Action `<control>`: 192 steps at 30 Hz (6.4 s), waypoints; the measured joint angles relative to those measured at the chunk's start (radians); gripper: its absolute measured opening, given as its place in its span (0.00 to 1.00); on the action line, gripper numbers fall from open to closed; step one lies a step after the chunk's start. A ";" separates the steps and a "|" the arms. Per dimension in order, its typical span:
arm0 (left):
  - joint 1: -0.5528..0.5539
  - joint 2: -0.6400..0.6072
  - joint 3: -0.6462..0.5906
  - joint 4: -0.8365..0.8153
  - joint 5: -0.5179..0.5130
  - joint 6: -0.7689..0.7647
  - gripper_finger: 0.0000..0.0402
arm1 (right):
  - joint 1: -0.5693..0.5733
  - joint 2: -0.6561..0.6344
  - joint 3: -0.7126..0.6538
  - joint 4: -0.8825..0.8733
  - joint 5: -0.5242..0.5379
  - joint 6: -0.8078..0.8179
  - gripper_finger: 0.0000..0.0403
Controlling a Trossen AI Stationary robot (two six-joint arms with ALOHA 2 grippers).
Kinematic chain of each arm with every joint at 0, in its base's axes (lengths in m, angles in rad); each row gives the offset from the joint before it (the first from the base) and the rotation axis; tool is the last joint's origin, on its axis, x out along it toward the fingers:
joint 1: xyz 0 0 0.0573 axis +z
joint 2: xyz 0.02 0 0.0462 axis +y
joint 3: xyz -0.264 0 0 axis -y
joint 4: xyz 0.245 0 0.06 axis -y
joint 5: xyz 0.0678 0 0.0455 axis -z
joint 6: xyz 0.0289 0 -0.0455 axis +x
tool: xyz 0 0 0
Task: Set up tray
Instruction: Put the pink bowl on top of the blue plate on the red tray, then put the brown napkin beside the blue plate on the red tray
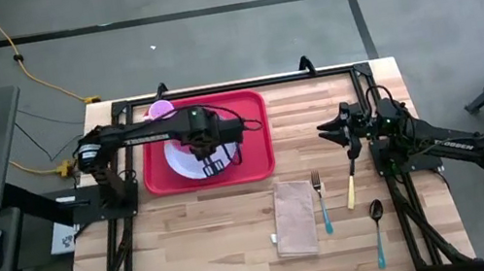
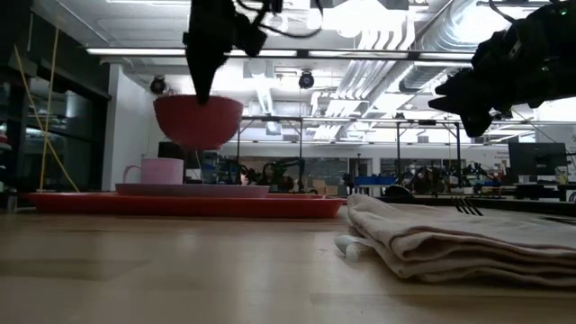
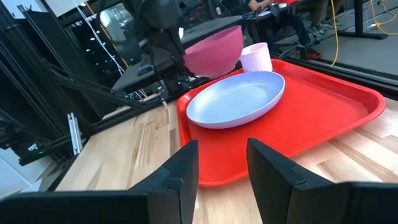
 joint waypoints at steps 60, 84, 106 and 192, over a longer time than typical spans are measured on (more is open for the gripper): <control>-0.032 -0.022 -0.309 0.251 -0.008 0.105 0.03 | 0.000 0.000 0.000 0.000 -0.004 0.064 0.28; 0.013 -0.022 -0.310 0.272 0.012 0.127 0.08 | 0.000 0.000 0.000 0.000 0.018 0.070 0.28; 0.013 -0.021 -0.310 0.285 0.033 0.142 0.15 | 0.000 0.000 0.000 0.000 0.018 0.071 0.28; -0.133 -0.097 0.139 0.422 0.445 -0.012 0.36 | 0.000 0.000 0.000 -0.012 0.016 0.070 0.28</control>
